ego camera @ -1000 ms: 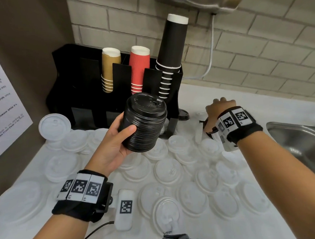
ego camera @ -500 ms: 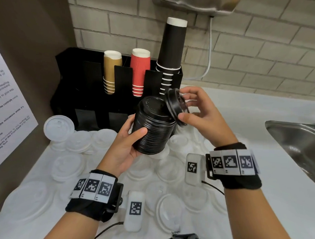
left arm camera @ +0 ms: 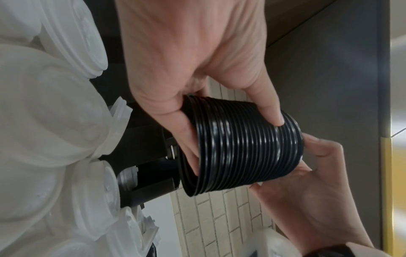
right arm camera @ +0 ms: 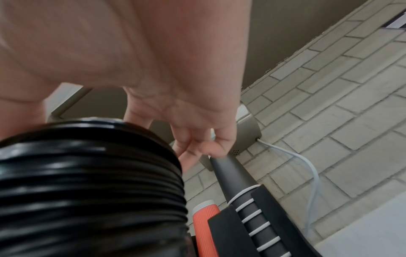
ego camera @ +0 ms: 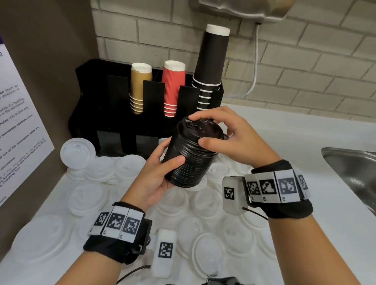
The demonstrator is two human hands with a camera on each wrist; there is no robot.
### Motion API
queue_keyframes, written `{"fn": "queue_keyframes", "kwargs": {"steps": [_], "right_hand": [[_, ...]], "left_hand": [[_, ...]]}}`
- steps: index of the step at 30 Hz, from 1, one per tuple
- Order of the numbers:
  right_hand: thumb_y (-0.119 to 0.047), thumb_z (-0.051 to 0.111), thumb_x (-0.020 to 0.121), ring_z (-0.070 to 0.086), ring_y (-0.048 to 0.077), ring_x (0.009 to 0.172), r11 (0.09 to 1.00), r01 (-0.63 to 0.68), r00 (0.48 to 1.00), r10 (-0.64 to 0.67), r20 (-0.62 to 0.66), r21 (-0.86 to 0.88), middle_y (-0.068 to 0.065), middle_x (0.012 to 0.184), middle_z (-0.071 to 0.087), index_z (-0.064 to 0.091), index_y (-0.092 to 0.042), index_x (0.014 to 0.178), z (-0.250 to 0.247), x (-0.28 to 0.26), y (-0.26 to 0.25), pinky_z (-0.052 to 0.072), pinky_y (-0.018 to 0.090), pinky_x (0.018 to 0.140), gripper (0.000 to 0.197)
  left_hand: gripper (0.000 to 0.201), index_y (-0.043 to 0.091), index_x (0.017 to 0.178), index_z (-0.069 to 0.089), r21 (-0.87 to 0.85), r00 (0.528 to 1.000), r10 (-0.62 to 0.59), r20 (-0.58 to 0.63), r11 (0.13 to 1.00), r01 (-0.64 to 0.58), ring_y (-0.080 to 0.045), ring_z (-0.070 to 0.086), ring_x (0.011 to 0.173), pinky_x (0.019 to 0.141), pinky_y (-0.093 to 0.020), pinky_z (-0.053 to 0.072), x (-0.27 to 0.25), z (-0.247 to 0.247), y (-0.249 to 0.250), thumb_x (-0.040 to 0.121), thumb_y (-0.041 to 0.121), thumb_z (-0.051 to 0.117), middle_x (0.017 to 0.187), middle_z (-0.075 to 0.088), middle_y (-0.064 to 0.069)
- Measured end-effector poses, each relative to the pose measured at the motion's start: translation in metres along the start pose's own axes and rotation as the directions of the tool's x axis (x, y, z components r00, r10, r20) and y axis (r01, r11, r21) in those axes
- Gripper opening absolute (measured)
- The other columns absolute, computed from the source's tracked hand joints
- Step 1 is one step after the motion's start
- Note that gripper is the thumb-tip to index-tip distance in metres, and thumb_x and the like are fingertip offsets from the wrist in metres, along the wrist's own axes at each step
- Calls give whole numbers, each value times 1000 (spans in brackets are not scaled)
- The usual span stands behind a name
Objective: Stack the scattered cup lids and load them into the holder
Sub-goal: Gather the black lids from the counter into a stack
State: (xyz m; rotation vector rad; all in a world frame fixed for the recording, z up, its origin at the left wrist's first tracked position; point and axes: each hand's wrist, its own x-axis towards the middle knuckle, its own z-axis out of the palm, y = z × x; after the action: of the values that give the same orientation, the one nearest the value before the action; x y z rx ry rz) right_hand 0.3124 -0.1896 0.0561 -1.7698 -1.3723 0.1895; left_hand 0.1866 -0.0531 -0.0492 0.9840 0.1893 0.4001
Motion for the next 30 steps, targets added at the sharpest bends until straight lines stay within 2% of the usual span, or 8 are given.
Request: {"fn": "queue_keyframes", "kwargs": {"steps": [6, 9, 11, 15, 17, 19, 24, 30], "right_hand": [[-24, 75, 73, 44, 2, 107, 1000, 13, 1000, -13, 21, -6, -4, 113, 51, 58, -42, 112, 5, 1, -1, 36, 14, 93, 46], [-39, 72, 73, 45, -8, 104, 1000, 7, 1000, -7, -28, -6, -3, 119, 51, 58, -37, 118, -4, 2, 11, 36, 5, 85, 47], [-42, 68, 78, 51, -7, 99, 991, -102, 980, 114, -163, 81, -8, 116, 56, 62, -35, 115, -18, 6, 32, 40, 5, 78, 38], [-27, 64, 89, 57, 18, 101, 829, -558, 754, 524, -395, 36, 4, 118, 61, 57, -19, 117, -57, 27, 112, 45, 22, 72, 30], [-32, 65, 87, 53, 29, 117, 604, -772, 634, 711, -305, -198, 13, 134, 53, 47, -12, 133, -72, 32, 156, 42, 31, 87, 53], [-39, 68, 82, 51, 33, 121, 405, -803, 535, 813, -229, -437, 16, 137, 49, 38, -9, 140, -78, 31, 188, 41, 34, 86, 71], [-46, 75, 71, 57, 36, 106, 261, -724, 491, 845, -212, -638, 18, 121, 57, 36, -6, 133, -71, 33, 226, 48, 44, 88, 84], [-54, 72, 75, 48, 40, 122, 192, -677, 477, 849, -226, -710, 19, 136, 45, 24, -10, 144, -66, 39, 245, 42, 50, 100, 94]], "left_hand": [[63, 26, 134, 52, -25, 1000, 7, 3, 1000, -7, -19, 68, 106, 74, -33, 58, 4, -4, -1, 74, 17, 69, 117, 69, -2], [61, 24, 133, 52, -31, 1000, 13, -1, 999, -13, -18, 68, 105, 73, -32, 58, 7, -8, -3, 74, 17, 68, 116, 70, 0], [62, 26, 130, 54, -33, 999, 29, -13, 999, -30, -17, 68, 105, 72, -31, 58, 9, -12, -1, 72, 19, 72, 114, 70, 2], [86, 28, 124, 58, -36, 998, 65, -9, 997, -66, -16, 68, 105, 72, -31, 58, 14, -19, 8, 47, 36, 95, 116, 70, 1], [73, 27, 125, 58, -35, 997, 79, -7, 996, -79, -16, 67, 107, 74, -30, 58, 16, -22, 12, 59, 32, 89, 117, 70, 1], [59, 26, 127, 56, -28, 996, 92, -18, 995, -93, -16, 67, 107, 74, -30, 58, 18, -22, 15, 72, 22, 75, 117, 69, 1], [62, 22, 132, 51, 12, 994, 106, -17, 994, -106, -18, 65, 108, 73, -33, 59, 24, -20, 24, 72, 20, 68, 122, 64, -3], [68, 23, 127, 56, 2, 994, 106, -37, 994, -106, -18, 67, 106, 72, -31, 58, 25, -22, 24, 65, 31, 84, 117, 67, -1]]}}
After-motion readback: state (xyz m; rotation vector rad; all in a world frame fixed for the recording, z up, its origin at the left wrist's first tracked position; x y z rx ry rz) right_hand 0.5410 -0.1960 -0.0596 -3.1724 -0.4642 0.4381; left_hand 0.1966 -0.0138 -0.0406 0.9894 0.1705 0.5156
